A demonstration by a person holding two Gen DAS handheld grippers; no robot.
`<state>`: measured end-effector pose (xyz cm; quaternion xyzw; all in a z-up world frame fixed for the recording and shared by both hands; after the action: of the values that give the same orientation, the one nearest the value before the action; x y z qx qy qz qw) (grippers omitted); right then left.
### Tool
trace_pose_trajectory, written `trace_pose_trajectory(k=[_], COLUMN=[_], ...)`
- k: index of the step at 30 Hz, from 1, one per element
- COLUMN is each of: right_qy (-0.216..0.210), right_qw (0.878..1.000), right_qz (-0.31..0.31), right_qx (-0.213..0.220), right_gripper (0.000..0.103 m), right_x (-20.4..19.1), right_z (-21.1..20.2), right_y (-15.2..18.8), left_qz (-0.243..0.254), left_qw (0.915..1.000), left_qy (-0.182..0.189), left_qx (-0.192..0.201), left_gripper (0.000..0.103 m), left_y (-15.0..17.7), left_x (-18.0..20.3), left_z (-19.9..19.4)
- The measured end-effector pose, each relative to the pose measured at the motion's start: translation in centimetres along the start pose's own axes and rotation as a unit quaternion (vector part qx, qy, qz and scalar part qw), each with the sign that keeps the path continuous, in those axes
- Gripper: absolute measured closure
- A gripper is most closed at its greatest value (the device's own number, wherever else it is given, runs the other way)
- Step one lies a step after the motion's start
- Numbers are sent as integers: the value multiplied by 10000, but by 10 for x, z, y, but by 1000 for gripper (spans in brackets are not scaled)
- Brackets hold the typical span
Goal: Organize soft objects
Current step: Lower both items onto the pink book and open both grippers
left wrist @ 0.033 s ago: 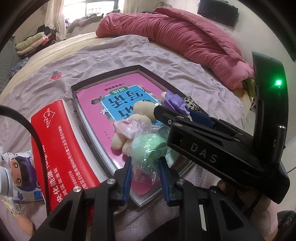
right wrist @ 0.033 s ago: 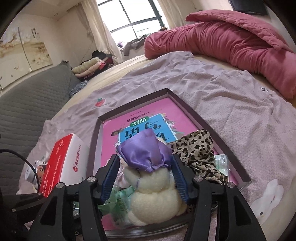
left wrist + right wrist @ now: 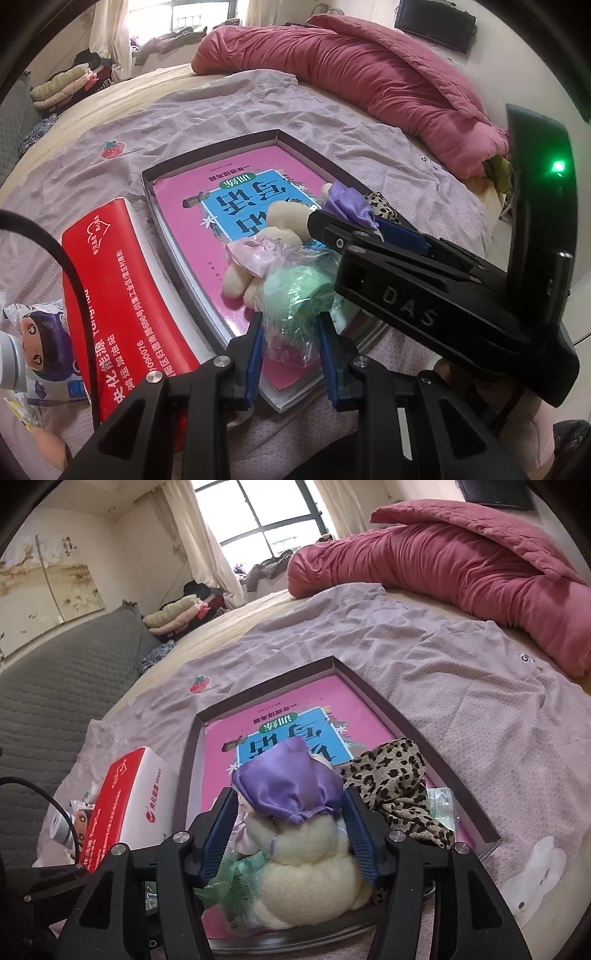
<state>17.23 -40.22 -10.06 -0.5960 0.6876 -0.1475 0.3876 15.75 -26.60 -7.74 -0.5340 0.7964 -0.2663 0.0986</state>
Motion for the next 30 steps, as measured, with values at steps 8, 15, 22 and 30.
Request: trace_pose_trajectory(k=[8,15,22,30], right_qy=[174,586,876,1022], right_qw=[9983,9956,9933,9915], right_qz=[120,-24,56,180], right_qx=[537,725,749,782], right_gripper=[32,32,31,30], right_x=[7,9,17,27], right_z=[-26,-40,-44,-47], right_y=[-6,-6,-6,-6], left_qz=[55,73,100,88], left_qw=[9999,9998,9993,9994], left_qy=[-87,-140,-268,-243], left_qx=[-54,-142,-230,-220], left_gripper=[74,74,72,64], left_y=[-4,-10,-15,-16], left_x=[2,6,8,7], left_z=[5,11,17,14])
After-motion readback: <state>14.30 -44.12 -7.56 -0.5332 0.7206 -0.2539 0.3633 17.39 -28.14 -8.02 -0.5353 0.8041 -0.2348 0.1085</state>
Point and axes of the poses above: each gripper's, at about its wrist camera, not at the fingertips, and z roughly the way its jaws point, x to its right, y to its underside, the point moved 2 cm from there along z, roughly the way its jaws point
